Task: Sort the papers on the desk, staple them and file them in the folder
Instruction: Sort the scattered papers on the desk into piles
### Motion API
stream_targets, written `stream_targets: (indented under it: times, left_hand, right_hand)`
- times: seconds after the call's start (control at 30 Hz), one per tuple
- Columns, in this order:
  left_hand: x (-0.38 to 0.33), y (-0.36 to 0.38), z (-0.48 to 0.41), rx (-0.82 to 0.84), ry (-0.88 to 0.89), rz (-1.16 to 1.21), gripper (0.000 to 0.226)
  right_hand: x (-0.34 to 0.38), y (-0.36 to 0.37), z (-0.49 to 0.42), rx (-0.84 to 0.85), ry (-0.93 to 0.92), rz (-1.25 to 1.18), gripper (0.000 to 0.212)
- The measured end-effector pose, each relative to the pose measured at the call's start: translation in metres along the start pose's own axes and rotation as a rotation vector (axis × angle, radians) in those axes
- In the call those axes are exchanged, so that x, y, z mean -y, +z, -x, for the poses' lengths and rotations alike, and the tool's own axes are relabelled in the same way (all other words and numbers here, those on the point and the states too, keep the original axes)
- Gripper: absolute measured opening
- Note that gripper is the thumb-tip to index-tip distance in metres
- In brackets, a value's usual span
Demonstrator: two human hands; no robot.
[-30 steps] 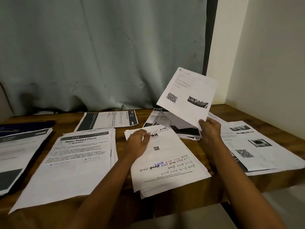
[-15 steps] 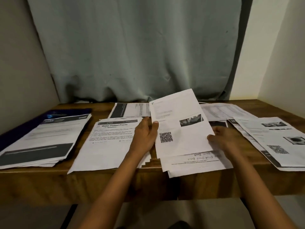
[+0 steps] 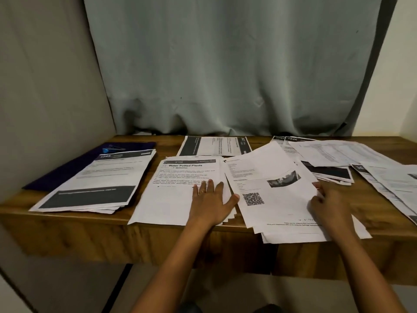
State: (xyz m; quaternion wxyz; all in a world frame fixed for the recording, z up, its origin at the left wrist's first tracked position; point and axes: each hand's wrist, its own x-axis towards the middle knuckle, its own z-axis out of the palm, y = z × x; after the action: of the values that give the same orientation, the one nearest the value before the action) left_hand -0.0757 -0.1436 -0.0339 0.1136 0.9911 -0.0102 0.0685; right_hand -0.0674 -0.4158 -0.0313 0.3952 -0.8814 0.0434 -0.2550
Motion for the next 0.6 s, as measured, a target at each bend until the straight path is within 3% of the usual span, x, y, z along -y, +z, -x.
stream_targets:
  times: [0.27,0.5,0.6]
  left_hand:
    - [0.002,0.002,0.0,-0.024,0.006,-0.018,0.075]
    - [0.0,0.001,-0.001,-0.025,0.006,-0.02,0.075]
    - [0.0,0.001,0.0,-0.023,0.009,-0.02,0.075]
  right_hand:
    - [-0.006,0.006,0.0,-0.02,-0.032,0.023,0.037]
    - [-0.015,0.012,-0.006,-0.038,-0.028,0.204,0.024]
    - [-0.01,0.011,-0.004,-0.014,-0.003,0.353,0.029]
